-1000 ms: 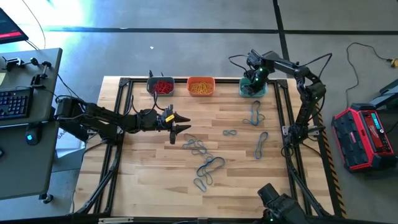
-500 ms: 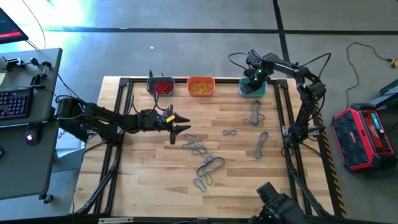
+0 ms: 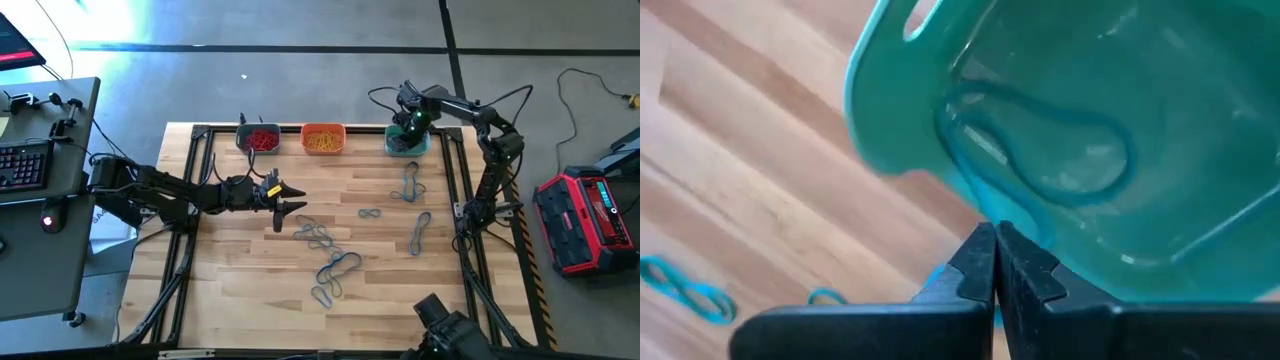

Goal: Sort rubber bands into baskets
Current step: Put the blue rubber band into the light blue bin

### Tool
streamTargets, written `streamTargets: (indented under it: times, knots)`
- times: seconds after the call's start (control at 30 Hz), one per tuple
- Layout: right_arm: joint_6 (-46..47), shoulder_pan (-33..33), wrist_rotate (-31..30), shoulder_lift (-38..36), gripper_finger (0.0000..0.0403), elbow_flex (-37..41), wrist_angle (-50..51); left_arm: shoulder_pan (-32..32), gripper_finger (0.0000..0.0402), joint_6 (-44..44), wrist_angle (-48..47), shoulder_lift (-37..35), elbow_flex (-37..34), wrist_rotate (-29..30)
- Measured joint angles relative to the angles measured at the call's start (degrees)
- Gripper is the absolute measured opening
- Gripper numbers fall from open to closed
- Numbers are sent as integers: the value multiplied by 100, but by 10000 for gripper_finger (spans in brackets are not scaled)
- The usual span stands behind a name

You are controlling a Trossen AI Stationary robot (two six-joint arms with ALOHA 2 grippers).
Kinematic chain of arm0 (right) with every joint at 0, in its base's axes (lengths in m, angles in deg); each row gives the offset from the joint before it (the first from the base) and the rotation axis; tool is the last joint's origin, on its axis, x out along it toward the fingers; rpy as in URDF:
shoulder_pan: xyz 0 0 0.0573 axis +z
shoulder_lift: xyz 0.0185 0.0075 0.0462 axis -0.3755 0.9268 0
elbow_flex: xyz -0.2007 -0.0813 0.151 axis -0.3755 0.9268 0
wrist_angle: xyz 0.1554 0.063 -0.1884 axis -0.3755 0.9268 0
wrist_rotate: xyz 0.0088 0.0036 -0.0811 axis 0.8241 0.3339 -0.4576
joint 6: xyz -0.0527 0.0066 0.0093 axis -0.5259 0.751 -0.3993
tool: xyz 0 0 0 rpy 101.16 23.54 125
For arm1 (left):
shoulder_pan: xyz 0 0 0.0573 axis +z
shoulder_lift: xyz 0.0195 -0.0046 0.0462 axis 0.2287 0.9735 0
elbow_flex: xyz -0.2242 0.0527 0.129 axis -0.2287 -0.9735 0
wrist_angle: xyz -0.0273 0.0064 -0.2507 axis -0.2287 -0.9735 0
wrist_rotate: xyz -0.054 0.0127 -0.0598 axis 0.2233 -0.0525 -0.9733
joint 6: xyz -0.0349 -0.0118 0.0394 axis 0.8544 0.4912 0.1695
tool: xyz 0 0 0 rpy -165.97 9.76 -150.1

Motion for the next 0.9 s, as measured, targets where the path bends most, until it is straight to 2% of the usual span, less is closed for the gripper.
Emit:
streamTargets:
  times: [0.17, 0.33, 0.57, 0.9]
  knots:
    - [57, 0, -87, 97, 0, -2, -124, 0, 137, 0, 1, 0, 0, 0]
    - [165, -29, -526, 92, 0, -2, -386, 0, 137, 2, 2, 0, 0, 0]
    - [-123, -19, -569, 6, 0, 0, -417, 0, 137, 2, 3, 0, 0, 0]
    - [-191, 569, -600, -1672, 0, -2, -602, 0, 137, -33, -23, 0, 0, 0]
